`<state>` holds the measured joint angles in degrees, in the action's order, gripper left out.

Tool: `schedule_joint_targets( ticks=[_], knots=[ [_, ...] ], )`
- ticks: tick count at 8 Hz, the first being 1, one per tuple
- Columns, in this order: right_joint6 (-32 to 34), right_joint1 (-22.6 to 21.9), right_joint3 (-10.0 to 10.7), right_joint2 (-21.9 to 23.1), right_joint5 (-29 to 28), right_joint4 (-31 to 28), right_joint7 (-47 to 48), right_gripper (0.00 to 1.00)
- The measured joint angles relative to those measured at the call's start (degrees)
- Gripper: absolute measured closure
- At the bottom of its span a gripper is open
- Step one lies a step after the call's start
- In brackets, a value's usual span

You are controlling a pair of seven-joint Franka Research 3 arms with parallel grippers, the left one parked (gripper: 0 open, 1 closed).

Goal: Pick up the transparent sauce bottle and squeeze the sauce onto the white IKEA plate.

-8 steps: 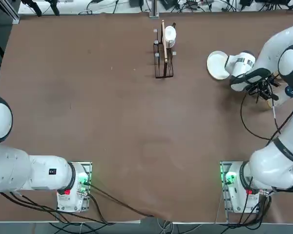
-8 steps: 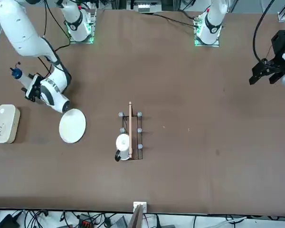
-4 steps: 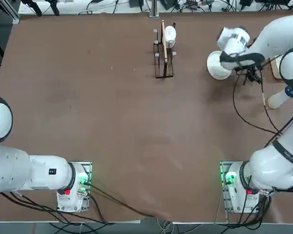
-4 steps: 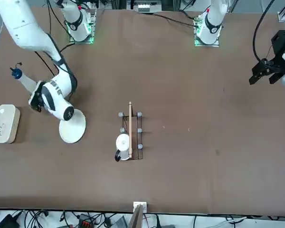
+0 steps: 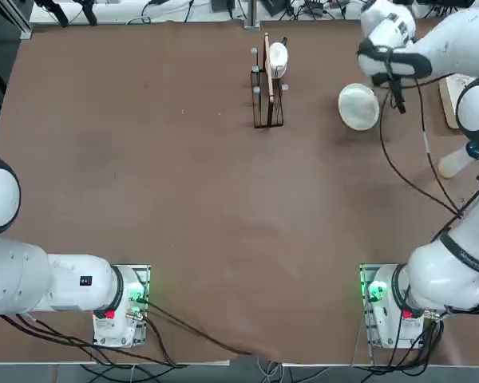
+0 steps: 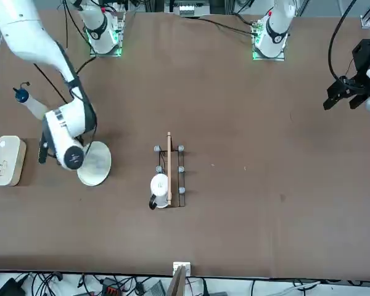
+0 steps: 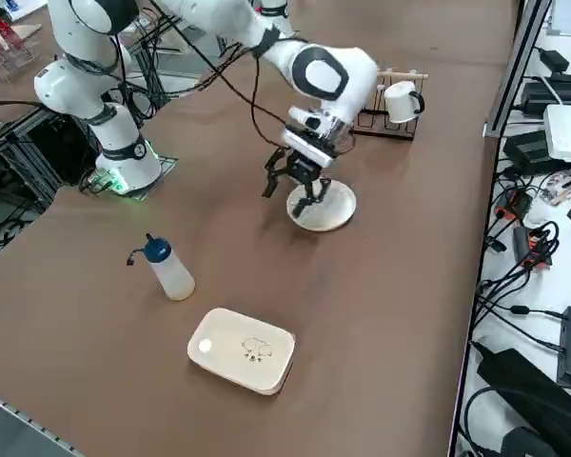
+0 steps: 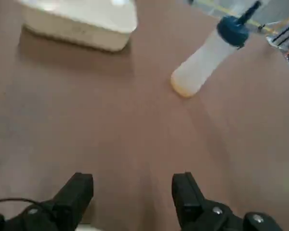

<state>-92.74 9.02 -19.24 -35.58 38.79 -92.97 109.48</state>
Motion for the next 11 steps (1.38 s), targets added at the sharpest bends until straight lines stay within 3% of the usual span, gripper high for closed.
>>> schedule_joint_targets(
  ticks=[5,9,10,11],
  knots=[
    [1.46,0.13,0.0,0.05,-12.55,8.89,-31.62,0.0],
    [13.78,3.12,0.19,1.99,-24.09,20.88,-59.85,0.0],
    [14.62,4.23,1.0,4.19,-28.09,21.9,-68.71,0.0],
    [15.27,4.45,3.21,7.13,-32.19,21.85,-77.72,0.0]
  ],
)
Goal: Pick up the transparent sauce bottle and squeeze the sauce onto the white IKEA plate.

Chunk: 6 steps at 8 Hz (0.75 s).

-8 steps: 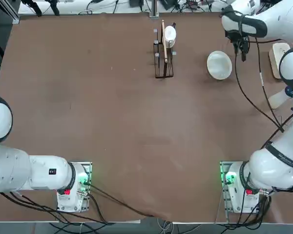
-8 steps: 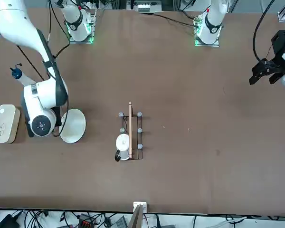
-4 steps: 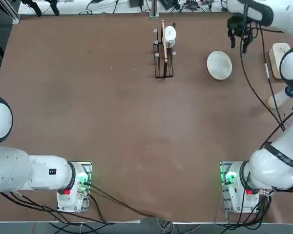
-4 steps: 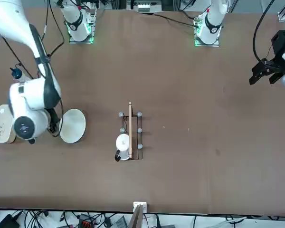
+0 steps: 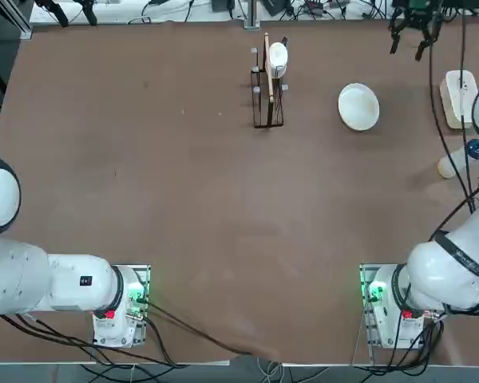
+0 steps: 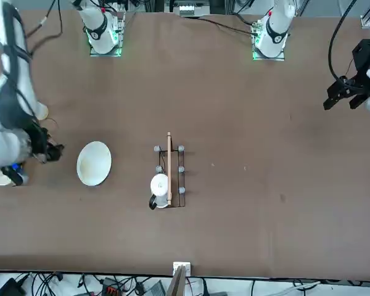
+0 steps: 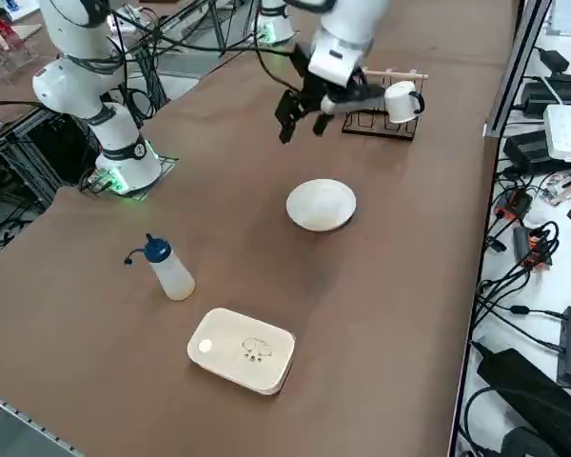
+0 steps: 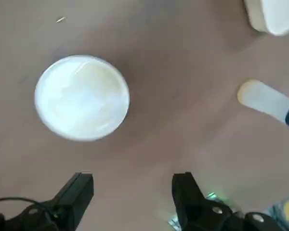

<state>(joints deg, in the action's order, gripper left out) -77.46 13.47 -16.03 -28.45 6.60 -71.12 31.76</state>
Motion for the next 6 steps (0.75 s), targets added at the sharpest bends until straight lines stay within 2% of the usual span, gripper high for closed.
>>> schedule_joint_targets(
  ticks=[1,3,4,6],
  knots=[
    [0.49,-0.96,3.42,3.06,-4.28,-0.45,-8.02,0.0],
    [-0.62,-6.51,12.15,8.89,-11.34,-2.66,-18.42,0.0],
    [-2.72,-8.7,13.88,11.88,-12.19,-4.58,-20.58,0.0],
    [-7.48,-13.65,14.33,19.29,-9.37,-10.71,-23.77,0.0]
  ],
)
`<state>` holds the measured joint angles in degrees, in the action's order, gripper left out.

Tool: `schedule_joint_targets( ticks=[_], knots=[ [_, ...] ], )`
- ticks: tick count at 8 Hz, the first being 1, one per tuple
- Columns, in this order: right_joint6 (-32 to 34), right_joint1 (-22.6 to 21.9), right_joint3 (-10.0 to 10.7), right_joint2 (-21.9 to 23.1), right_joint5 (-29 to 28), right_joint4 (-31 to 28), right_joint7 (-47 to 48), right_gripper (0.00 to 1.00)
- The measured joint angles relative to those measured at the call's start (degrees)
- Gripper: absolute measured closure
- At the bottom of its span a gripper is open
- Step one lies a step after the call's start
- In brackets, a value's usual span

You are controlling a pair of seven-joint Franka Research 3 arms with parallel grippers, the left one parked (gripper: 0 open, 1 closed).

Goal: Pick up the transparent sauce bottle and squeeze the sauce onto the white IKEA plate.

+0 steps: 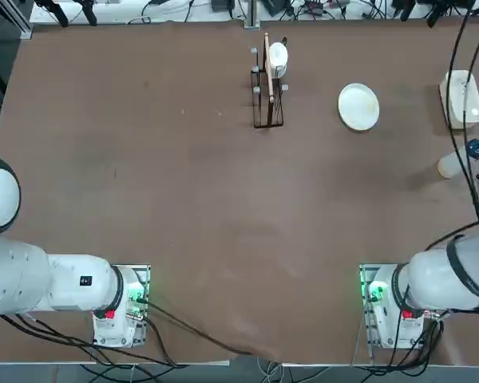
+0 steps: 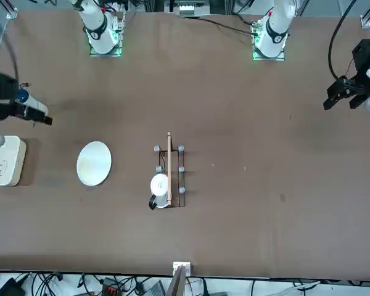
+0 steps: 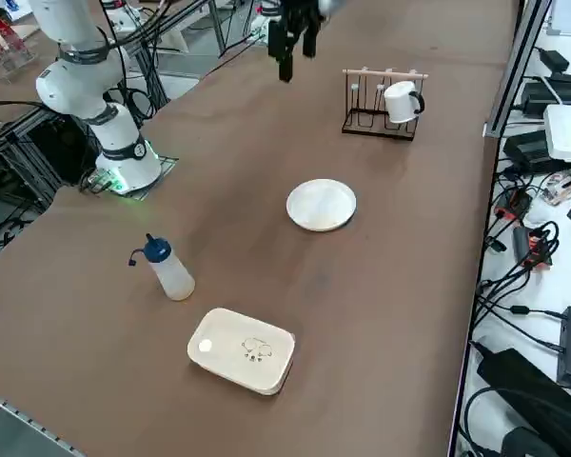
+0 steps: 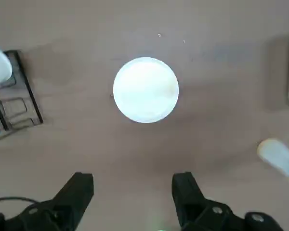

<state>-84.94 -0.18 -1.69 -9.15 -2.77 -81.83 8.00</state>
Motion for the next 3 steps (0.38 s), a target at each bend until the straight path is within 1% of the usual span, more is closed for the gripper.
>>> schedule_joint_targets(
  ticks=[1,2,3],
  knots=[
    [-0.68,-2.34,0.0,3.95,1.99,-3.2,-2.57,0.0],
    [-0.98,-3.32,0.01,6.78,2.61,-5.58,-4.45,0.0],
    [-1.37,-3.46,0.34,8.47,2.7,-7.41,-5.42,0.0]
  ],
)
